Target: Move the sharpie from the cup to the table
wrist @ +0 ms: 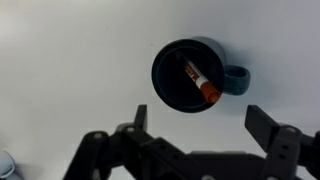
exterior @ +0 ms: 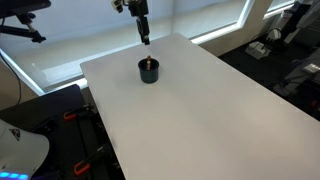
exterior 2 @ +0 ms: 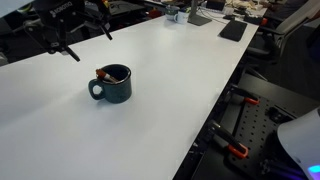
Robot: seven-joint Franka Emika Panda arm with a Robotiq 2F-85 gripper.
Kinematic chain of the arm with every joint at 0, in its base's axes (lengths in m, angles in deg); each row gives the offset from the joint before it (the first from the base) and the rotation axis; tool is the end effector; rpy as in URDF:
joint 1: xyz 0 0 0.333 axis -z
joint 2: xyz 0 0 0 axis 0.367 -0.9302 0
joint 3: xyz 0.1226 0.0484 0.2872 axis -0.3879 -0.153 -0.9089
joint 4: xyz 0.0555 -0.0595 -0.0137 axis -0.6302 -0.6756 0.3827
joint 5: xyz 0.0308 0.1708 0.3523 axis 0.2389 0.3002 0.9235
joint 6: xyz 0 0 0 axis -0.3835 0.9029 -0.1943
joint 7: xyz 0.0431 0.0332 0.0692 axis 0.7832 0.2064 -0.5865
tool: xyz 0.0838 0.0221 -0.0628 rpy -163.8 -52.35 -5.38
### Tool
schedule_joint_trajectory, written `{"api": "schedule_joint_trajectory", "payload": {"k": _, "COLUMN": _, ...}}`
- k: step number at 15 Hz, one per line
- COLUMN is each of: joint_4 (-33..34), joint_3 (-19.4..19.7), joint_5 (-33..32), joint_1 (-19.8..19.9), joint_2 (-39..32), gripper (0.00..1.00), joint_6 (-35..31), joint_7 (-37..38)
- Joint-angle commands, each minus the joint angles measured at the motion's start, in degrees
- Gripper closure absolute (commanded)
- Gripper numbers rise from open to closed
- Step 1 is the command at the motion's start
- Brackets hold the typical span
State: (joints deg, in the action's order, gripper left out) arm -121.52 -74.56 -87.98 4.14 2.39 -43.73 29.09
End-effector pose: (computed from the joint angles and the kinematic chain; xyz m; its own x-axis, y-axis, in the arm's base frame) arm 0.5517 0.2323 0.2786 0.9619 -0.2678 0.0552 -0.2686 -0.8877 0.3740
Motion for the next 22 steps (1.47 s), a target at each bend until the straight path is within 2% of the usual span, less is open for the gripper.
{"api": "schedule_joint_trajectory", "payload": {"k": 1, "joint_4": 0.73, "joint_3": 1.61, "joint_5": -0.52, "joint_1": -1.64, "joint_2": -1.34, "gripper": 0.0, "joint_6": 0.58, "joint_7": 0.99}}
{"api": "schedule_joint_trajectory", "payload": {"k": 7, "joint_4": 0.7, "joint_3": 2.83, "joint_5": -1.01, "joint_1": -1.93, "joint_2": -2.77, "gripper": 0.0, "joint_6": -0.27, "joint_7": 0.69}}
{"api": "schedule_joint_trajectory", "payload": {"k": 21, "joint_4": 2.39, "joint_3": 1.86, "joint_5": 2.98, "joint_1": -1.63, "joint_2": -4.59, "gripper": 0.0, "joint_6": 0.24, "joint_7": -2.91}}
{"api": "schedule_joint_trajectory", "payload": {"k": 22, "joint_4": 0.55, "joint_3": 2.58, "joint_5": 1.82, "joint_1": -1.87, "joint_2": -3.57, "gripper": 0.0, "joint_6": -0.02, "joint_7": -1.43}}
